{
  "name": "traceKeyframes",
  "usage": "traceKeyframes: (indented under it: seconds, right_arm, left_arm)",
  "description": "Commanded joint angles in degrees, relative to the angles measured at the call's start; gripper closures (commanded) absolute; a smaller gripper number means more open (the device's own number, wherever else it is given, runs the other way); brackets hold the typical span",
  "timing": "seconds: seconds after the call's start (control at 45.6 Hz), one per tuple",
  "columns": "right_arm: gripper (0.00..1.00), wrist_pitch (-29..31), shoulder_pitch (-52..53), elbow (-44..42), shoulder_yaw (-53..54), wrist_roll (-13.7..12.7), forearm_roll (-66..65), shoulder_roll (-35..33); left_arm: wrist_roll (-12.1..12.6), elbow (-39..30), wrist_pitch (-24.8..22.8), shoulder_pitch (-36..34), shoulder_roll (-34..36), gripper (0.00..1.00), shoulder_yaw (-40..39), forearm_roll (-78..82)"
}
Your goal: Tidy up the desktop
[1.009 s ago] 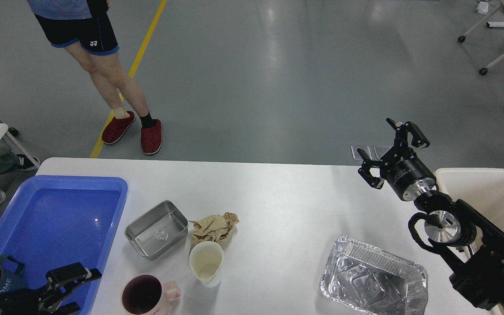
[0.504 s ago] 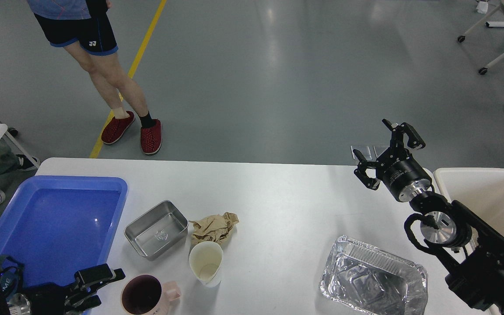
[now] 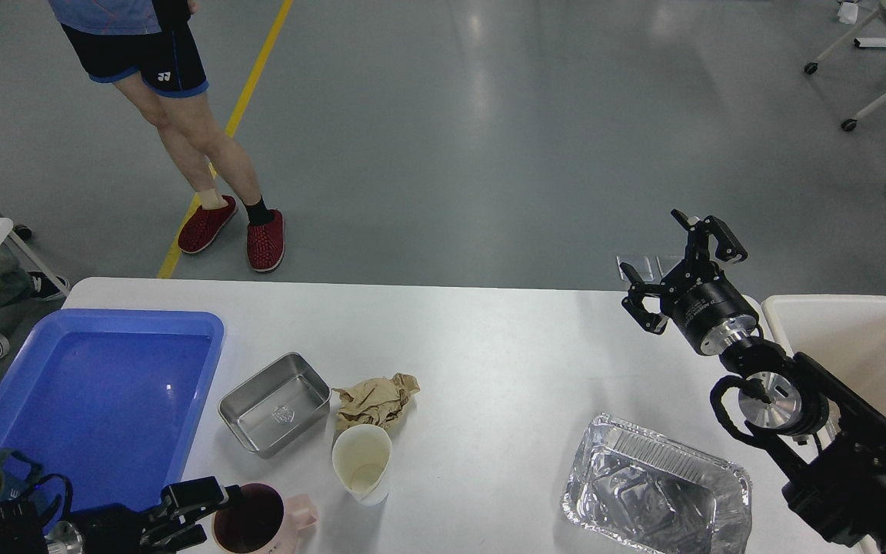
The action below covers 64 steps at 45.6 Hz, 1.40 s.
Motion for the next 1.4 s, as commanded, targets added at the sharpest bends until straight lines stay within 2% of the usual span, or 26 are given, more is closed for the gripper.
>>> traceKeyframes:
  seconds: [0.0, 0.132, 0.197, 0.307, 0.57, 0.789, 0.877, 1.184, 1.381]
  right_arm:
    - [0.0, 0.01, 0.01, 0.0, 0.0, 0.0, 0.0, 0.0]
    - [0.0, 0.01, 0.01, -0.09, 0.0, 0.0, 0.0, 0.0]
    - [0.0, 0.01, -0.08, -0.09, 0.0, 0.0, 0.0, 0.0]
    - [0.0, 0.01, -0.08, -0.09, 0.0, 0.0, 0.0, 0.0]
    - [0.0, 0.01, -0.43, -0.09, 0.0, 0.0, 0.0, 0.09]
    - [0.0, 0.01, -0.51, -0.09, 0.0, 0.0, 0.0, 0.0]
    - [0.0, 0.01, -0.52, -0.09, 0.0, 0.0, -0.09, 0.0]
    - [0.0, 0.01, -0.69, -0.18, 0.0, 0.0, -0.88, 0.09]
    - [0.0, 0.01, -0.87, -0.27, 0.0, 0.0, -0.88, 0.17]
  left_arm:
    - [0.98, 0.32, -0.07, -0.6, -0.53, 0.2, 1.86, 0.07]
    - [1.51, 2.08, 0.01, -0.87, -1.76, 0.2, 3.18, -0.01]
    - [3.52, 3.04, 0.1, -0.78, -2.9, 0.21, 3.27, -0.01]
    - [6.43, 3.31, 0.19, -0.87, -3.26, 0.38, 3.27, -0.1]
    - [6.43, 3.31, 0.63, -1.66, -3.17, 0.75, 3.27, 0.07]
    - [6.34, 2.96, 0.63, -2.8, -3.08, 0.84, 3.27, 0.25]
    - [6.34, 2.43, 0.19, -2.97, -2.91, 0.96, 3.36, 0.34]
    - [6.52, -0.73, -0.42, -3.85, -0.36, 0.99, 3.36, 1.48]
    - [6.34, -7.15, -3.32, -5.78, 9.82, 0.98, 2.39, 1.66]
